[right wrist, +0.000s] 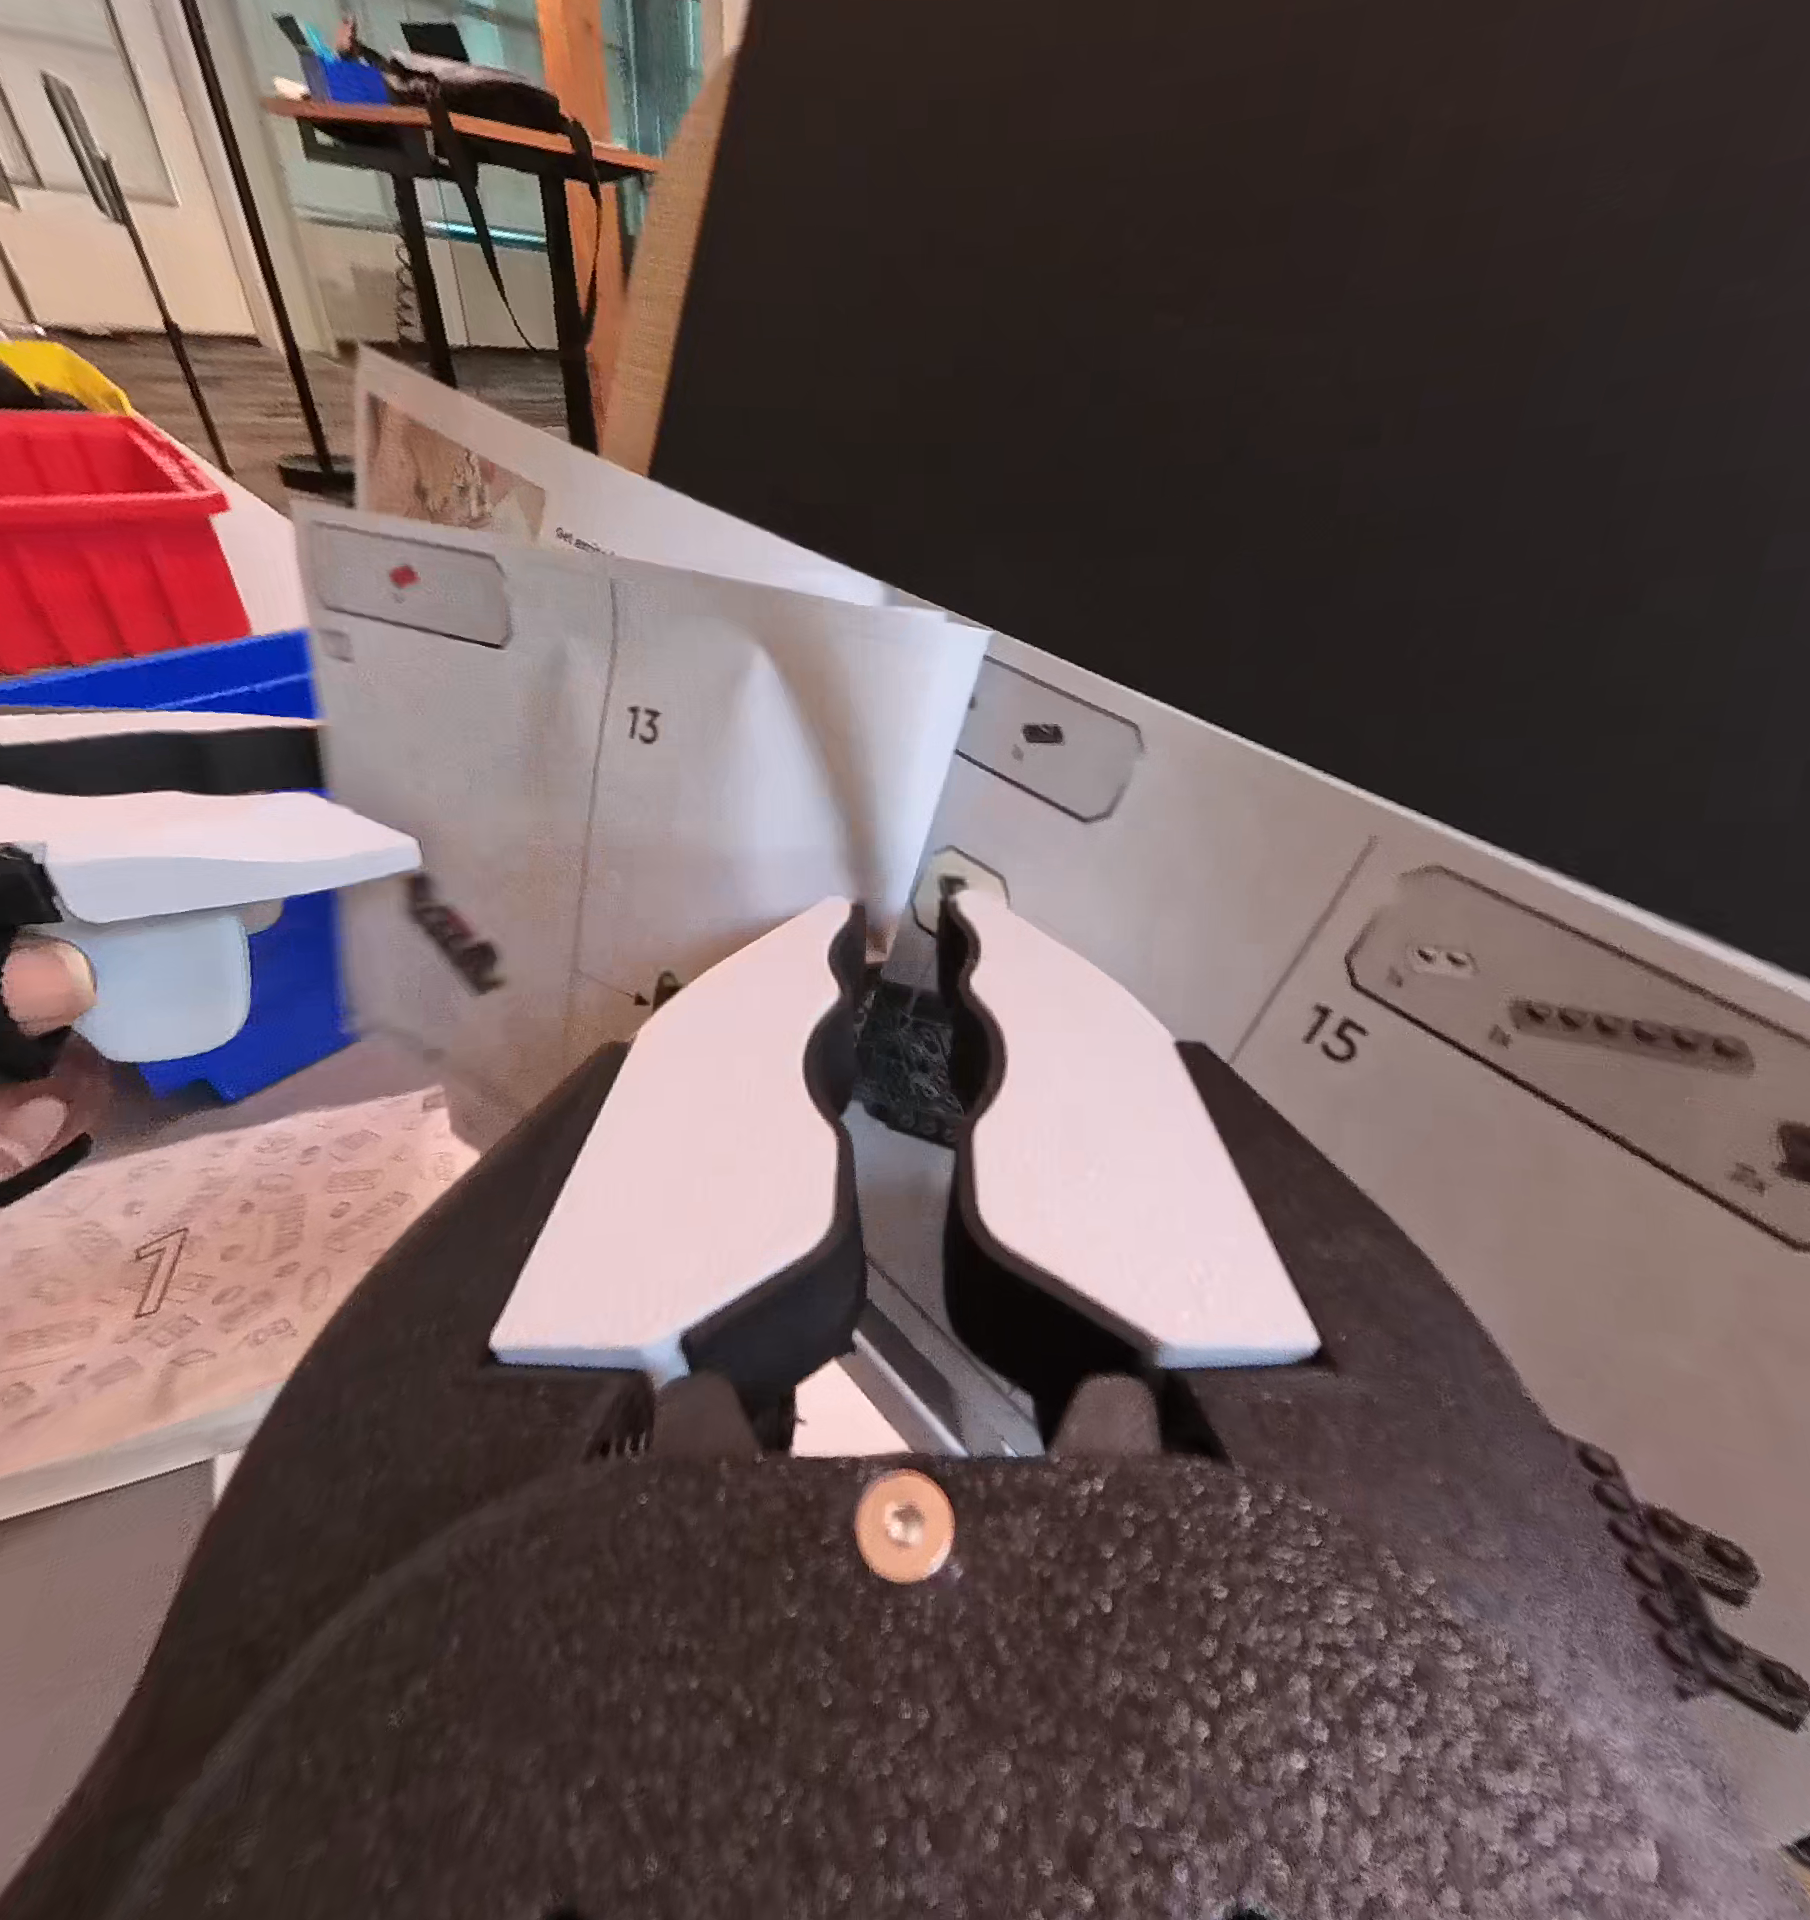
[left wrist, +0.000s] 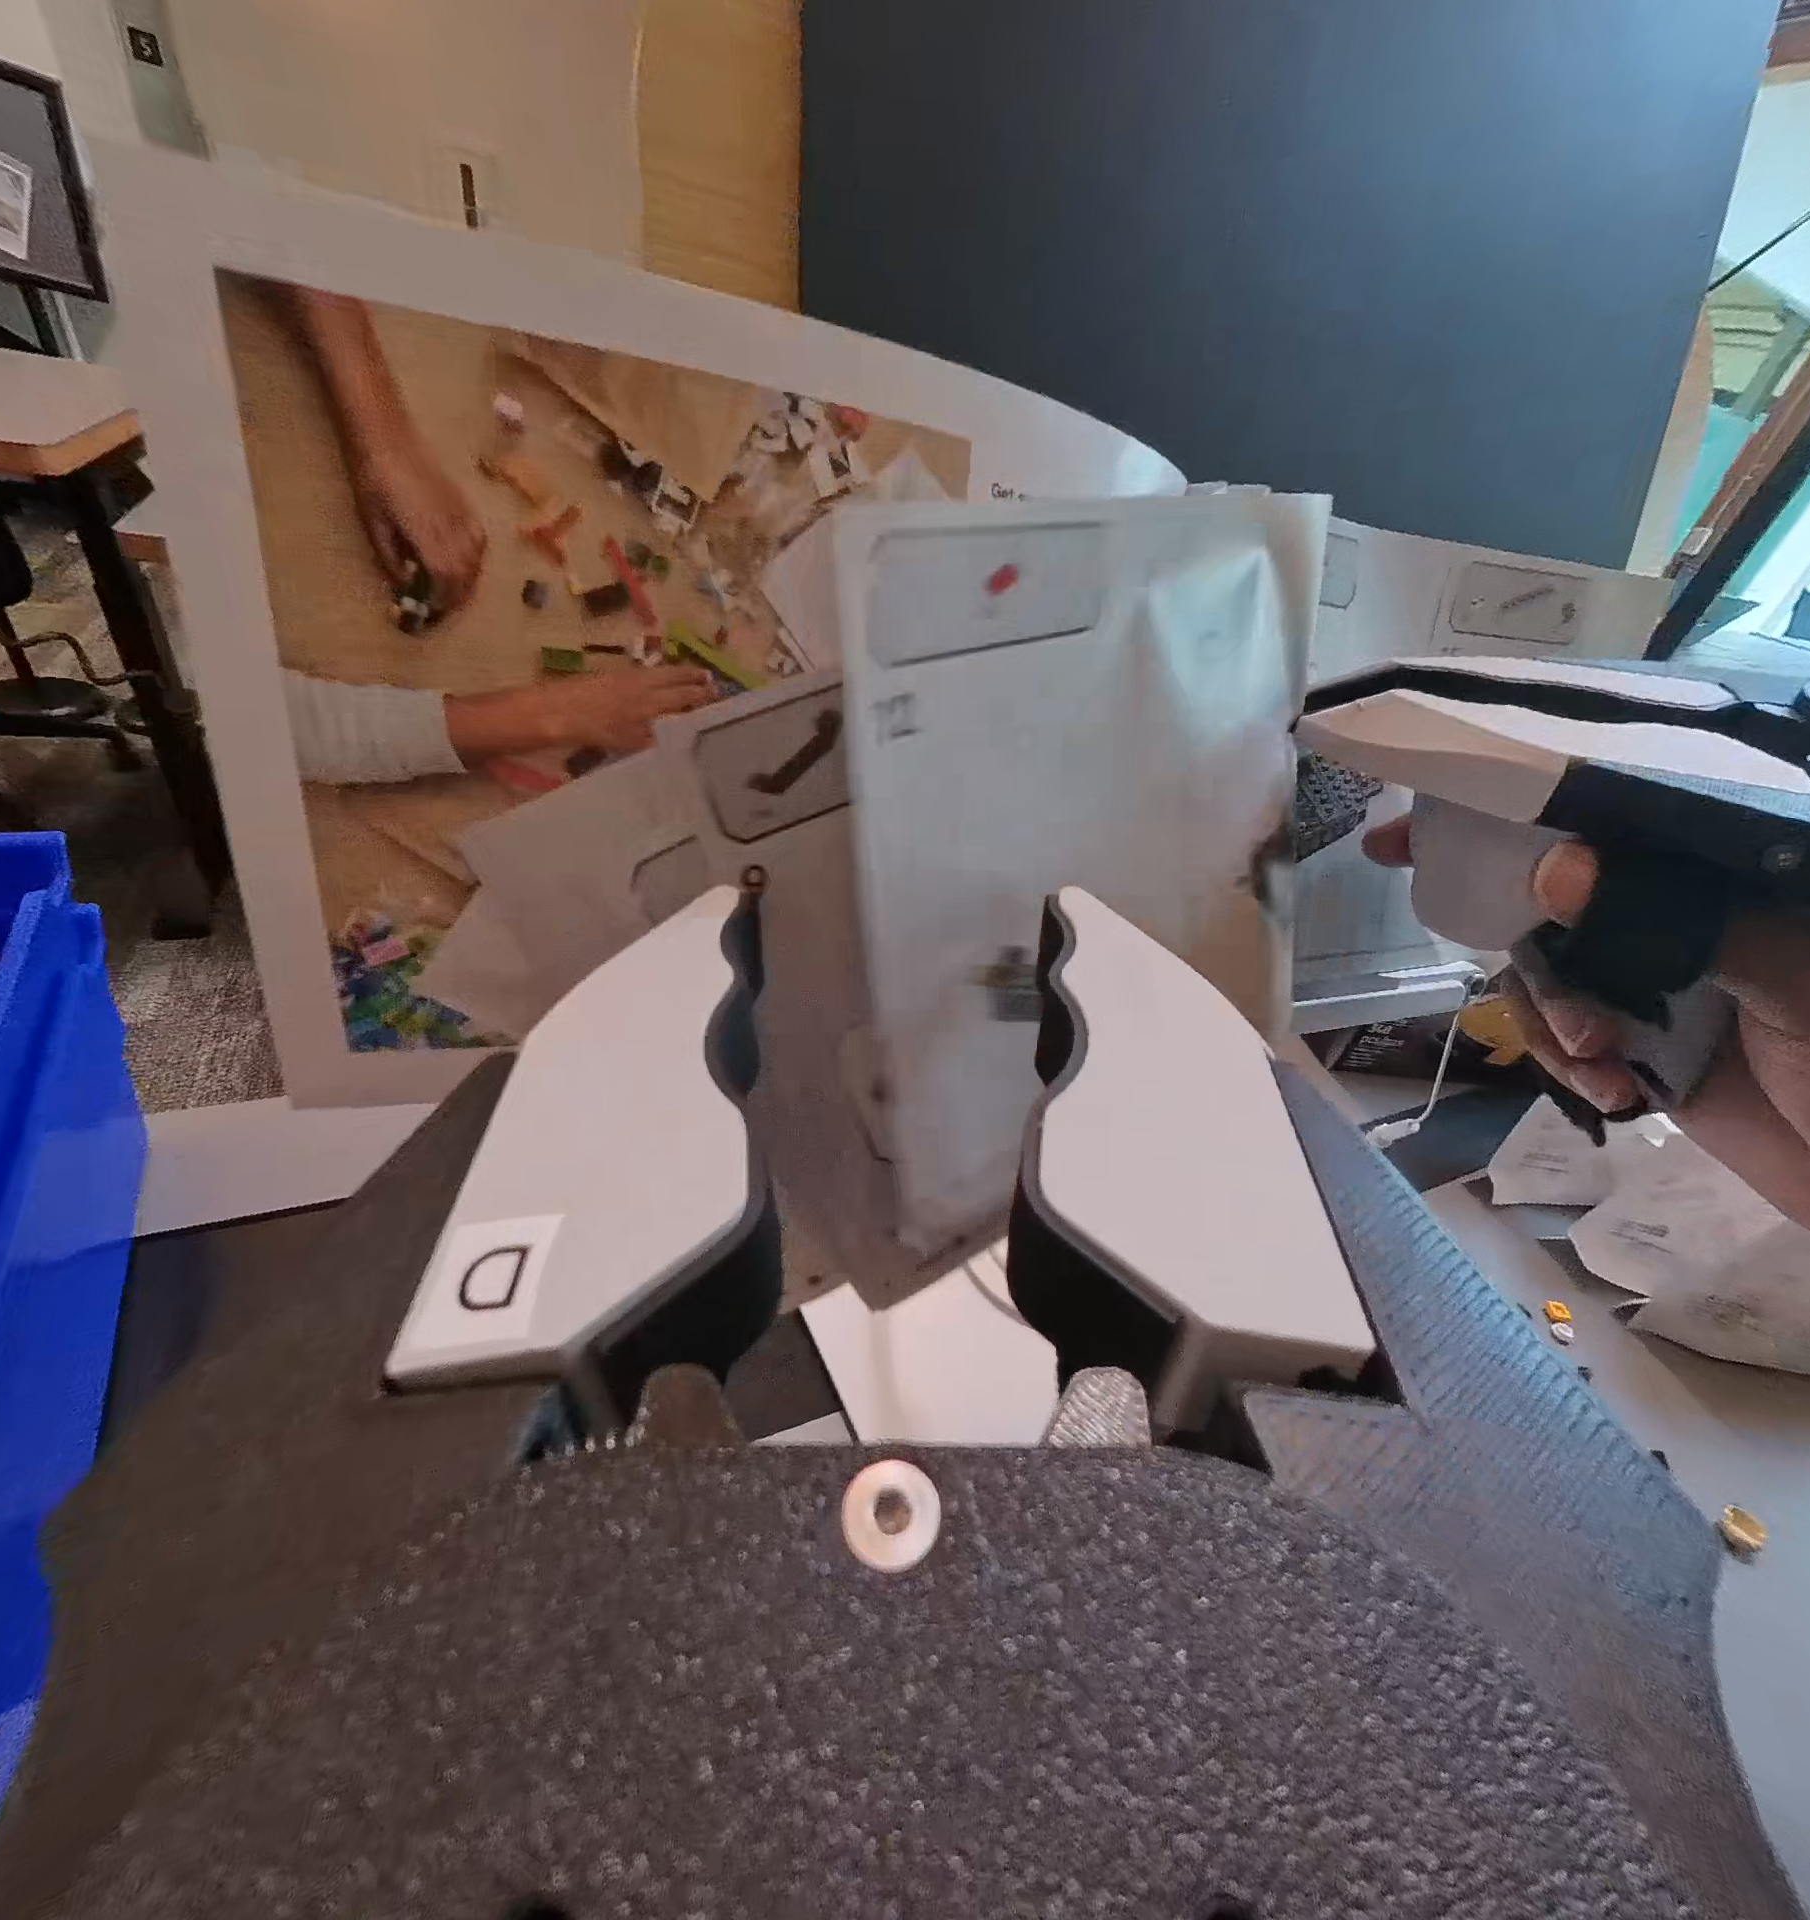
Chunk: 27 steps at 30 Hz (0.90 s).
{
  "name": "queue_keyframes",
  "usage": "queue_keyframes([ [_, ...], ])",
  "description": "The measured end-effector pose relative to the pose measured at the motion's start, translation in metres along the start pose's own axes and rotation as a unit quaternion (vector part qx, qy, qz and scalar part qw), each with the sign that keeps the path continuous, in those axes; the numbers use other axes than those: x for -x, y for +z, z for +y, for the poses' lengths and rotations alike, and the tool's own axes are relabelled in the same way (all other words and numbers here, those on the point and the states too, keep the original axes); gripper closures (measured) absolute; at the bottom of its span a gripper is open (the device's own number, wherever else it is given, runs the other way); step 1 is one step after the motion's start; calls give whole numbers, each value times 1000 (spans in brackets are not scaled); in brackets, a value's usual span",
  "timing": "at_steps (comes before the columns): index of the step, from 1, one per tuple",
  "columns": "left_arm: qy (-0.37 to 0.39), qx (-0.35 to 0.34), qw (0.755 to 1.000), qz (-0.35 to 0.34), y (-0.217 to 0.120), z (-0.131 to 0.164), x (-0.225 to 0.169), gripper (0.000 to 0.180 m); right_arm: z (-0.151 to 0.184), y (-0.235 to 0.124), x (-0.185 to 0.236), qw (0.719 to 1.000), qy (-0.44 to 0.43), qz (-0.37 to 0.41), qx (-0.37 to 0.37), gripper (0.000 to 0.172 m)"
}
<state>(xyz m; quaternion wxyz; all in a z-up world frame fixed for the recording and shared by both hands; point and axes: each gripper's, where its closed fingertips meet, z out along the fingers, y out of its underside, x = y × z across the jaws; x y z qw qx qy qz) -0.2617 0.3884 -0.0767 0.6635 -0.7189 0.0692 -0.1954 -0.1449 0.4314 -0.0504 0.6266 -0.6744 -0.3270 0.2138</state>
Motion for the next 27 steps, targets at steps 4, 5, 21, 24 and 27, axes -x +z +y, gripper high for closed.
queue_keyframes([
  [4, 2, -8, 1000, 10, 1, -3, -5, 126, 7, 0, -6, 1000, 9, 3, 5, 167],
  [5, 5, -11, 1000, 22, 1, -4, -9, 132, 8, 1, -6, 1000, 6, 4, 7, 168],
  [21, 124, -38, 987, 97, -13, -20, -95, 180, -47, -76, 46, 993, 47, -70, -85, 119],
  [24, 156, -41, 979, 125, -5, -14, -135, 180, -46, -78, 65, 994, 58, -81, -37, 102],
  [27, 197, -33, 969, 142, 1, -5, -163, 176, -34, -73, 42, 998, 50, -29, 0, 147],
])
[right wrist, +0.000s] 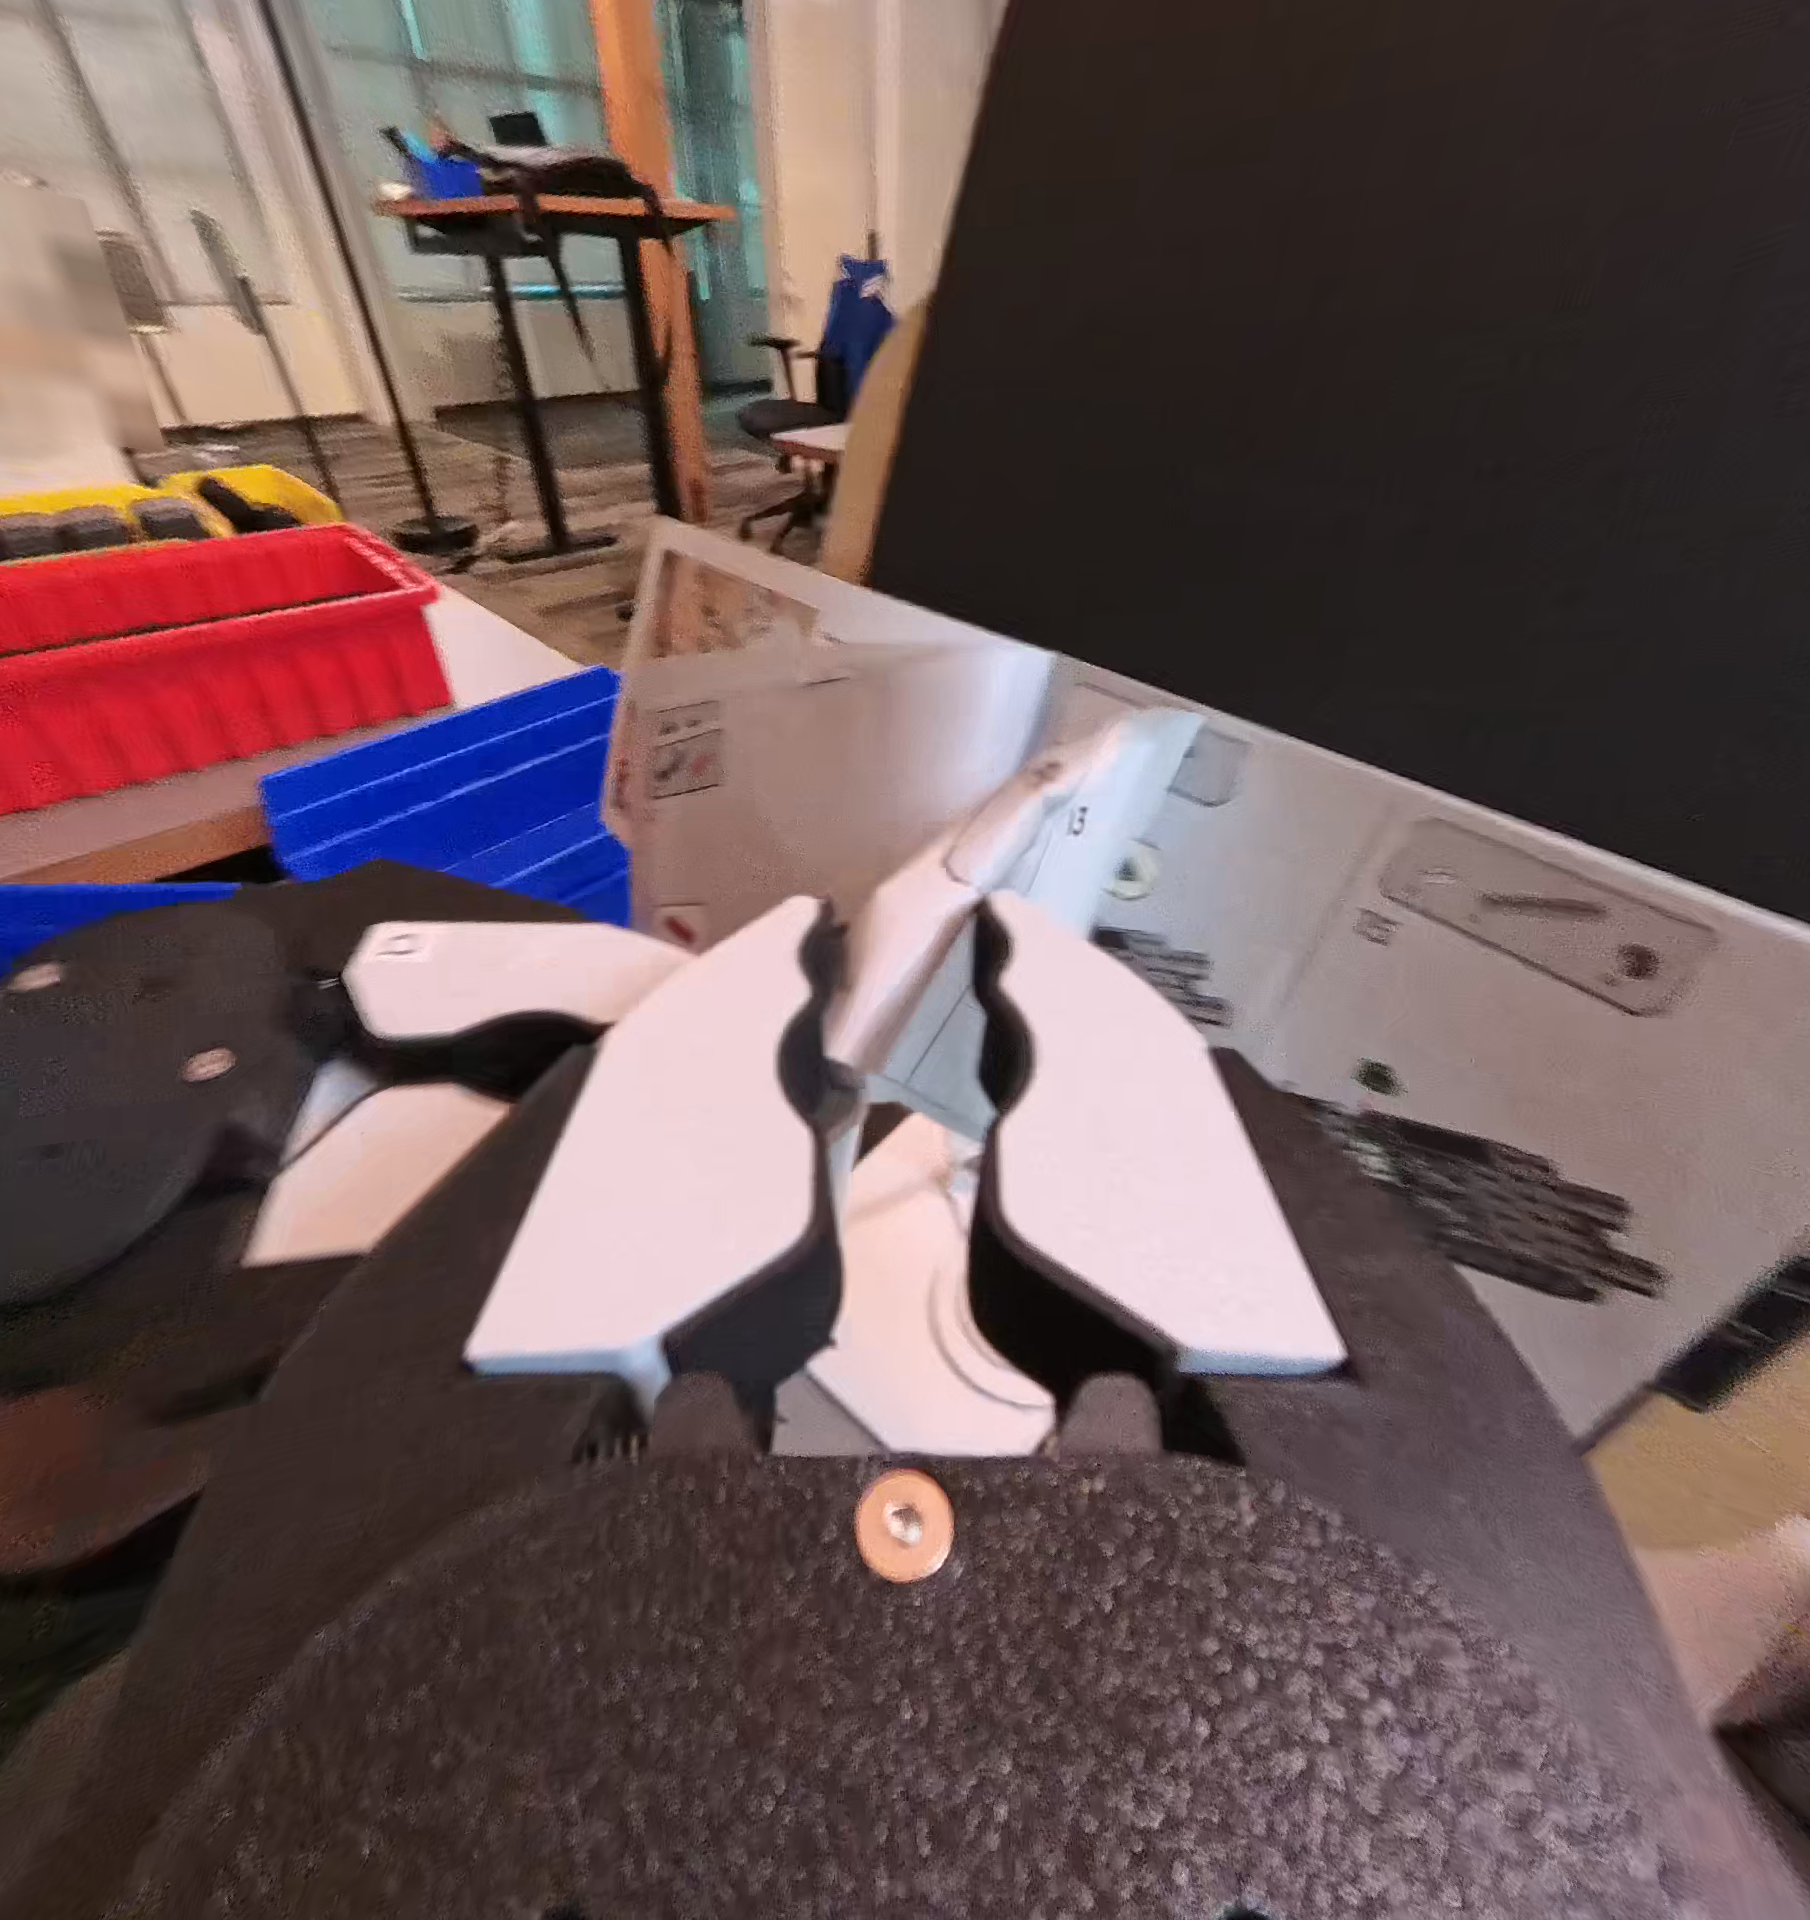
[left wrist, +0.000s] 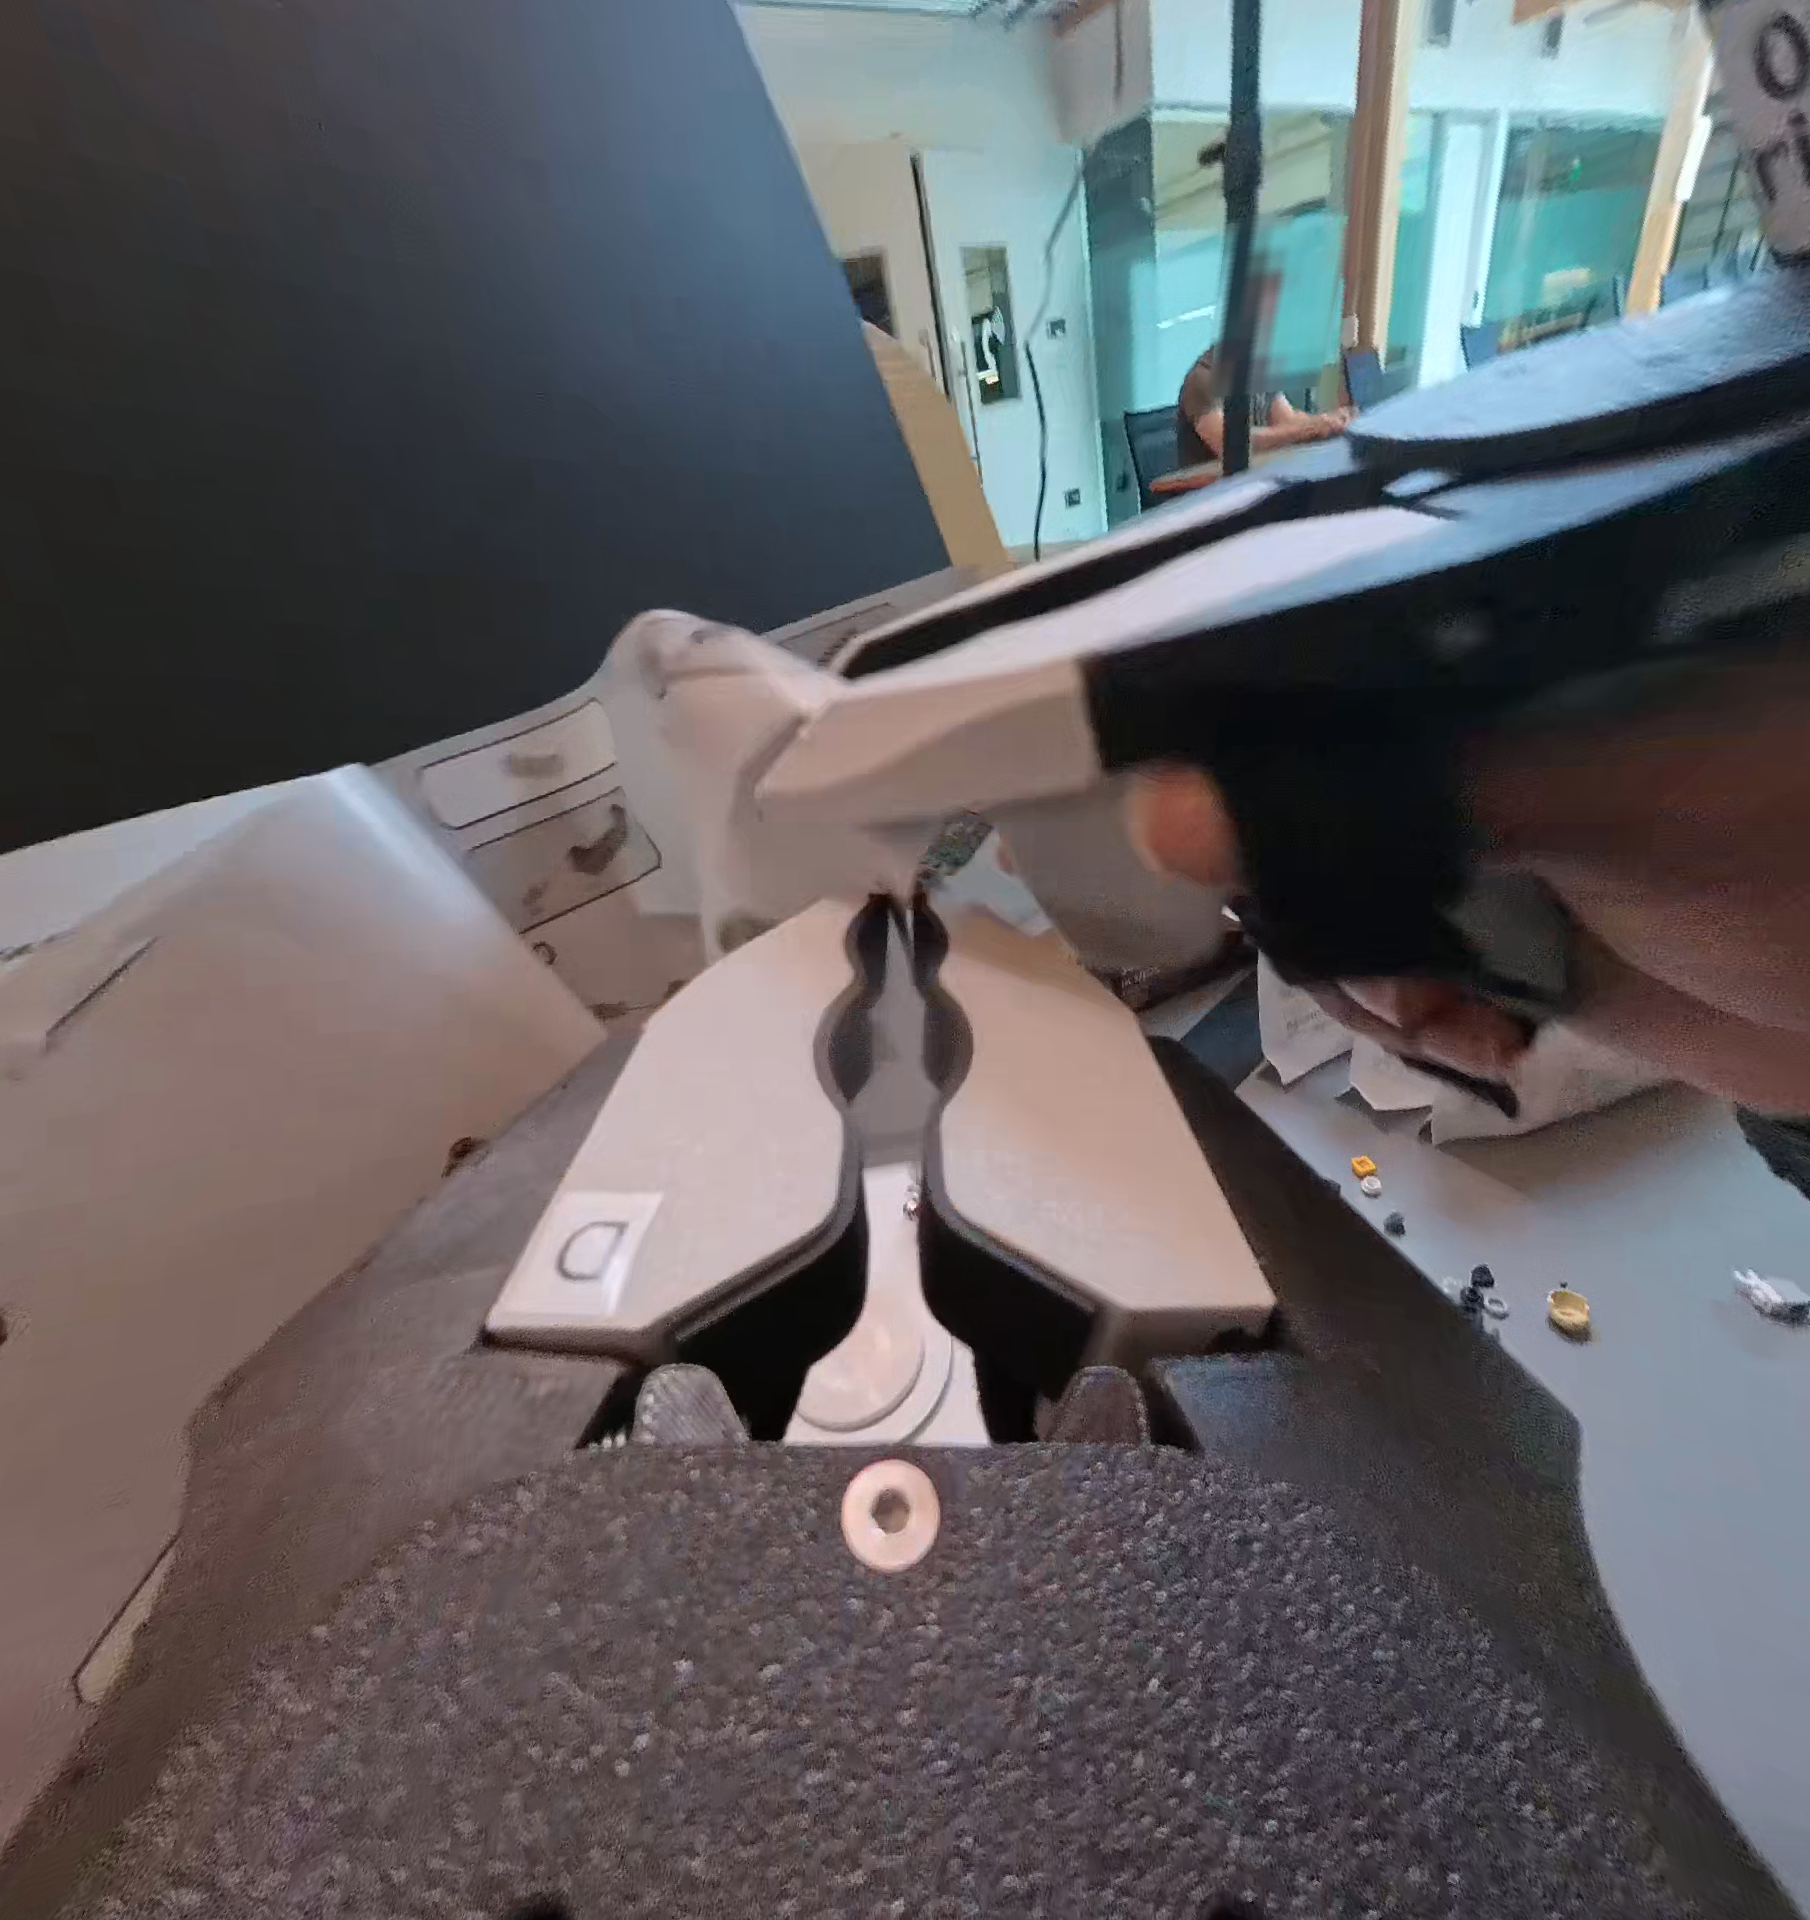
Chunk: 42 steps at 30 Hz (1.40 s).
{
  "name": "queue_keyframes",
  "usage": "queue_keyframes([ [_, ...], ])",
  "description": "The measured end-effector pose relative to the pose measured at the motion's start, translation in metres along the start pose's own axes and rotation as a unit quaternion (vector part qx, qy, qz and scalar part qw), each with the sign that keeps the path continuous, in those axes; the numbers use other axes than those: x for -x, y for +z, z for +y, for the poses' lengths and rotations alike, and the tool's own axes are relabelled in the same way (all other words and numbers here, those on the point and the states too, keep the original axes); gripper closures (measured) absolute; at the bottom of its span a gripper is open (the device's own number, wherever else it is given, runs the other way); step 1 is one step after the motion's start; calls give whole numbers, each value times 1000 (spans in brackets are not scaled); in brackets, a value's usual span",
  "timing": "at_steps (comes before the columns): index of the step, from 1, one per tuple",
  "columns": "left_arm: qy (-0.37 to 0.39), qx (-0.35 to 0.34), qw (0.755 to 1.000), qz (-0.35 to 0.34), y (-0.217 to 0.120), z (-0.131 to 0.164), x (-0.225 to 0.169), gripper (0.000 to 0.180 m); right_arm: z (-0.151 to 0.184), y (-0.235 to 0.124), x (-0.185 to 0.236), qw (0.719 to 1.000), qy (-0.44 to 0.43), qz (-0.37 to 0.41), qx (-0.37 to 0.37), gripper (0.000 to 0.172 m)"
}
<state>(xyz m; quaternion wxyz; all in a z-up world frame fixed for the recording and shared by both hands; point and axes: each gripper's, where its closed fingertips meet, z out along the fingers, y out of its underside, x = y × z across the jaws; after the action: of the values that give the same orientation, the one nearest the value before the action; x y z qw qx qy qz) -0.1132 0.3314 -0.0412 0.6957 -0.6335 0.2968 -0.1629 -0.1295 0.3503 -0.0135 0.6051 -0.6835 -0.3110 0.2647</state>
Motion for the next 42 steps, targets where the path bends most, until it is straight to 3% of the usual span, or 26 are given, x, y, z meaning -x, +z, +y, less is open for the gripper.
queue_keyframes([
  [2, 0, 13, 1000, 26, 1, 3, -8, 166, 0, -6, -23, 1000, 9, 17, -3, 171],
  [6, -65, 44, 996, 37, -6, 14, 12, 154, 4, -14, -63, 998, 48, 10, 26, 171],
  [9, -108, 120, 987, 13, -3, 44, 40, 153, 4, -15, -93, 998, 42, 26, 47, 170],
  [13, -61, 193, 977, -61, 0, 74, 79, 156, 15, -11, -120, 993, -29, 59, 95, 169],
  [19, -7, 231, 963, -140, -1, 81, 124, 159, 26, -11, -149, 977, -126, 99, 137, 167],
  [23, 16, 251, 954, -161, -1, 87, 139, 160, 29, -14, -153, 972, -157, 124, 124, 166],
  [29, 6, 247, 956, -159, -4, 94, 137, 160, 32, -24, -159, 951, -222, 194, 92, 148],
  [32, 1, 246, 957, -157, -5, 94, 137, 159, 31, -33, -169, 917, -293, 255, 90, 125],
  [35, -3, 241, 958, -156, -7, 93, 136, 159, 33, -41, -172, 897, -332, 282, 76, 115],
  [39, -8, 231, 961, -153, -10, 92, 133, 157, 14, -54, -143, 926, -300, 230, -22, 124],
  [41, -12, 228, 962, -152, -10, 92, 133, 157, 7, -50, -108, 945, -292, 130, -67, 149],
  [42, -15, 228, 962, -151, -10, 93, 133, 157, 9, -44, -92, 952, -287, 79, -69, 150],
])
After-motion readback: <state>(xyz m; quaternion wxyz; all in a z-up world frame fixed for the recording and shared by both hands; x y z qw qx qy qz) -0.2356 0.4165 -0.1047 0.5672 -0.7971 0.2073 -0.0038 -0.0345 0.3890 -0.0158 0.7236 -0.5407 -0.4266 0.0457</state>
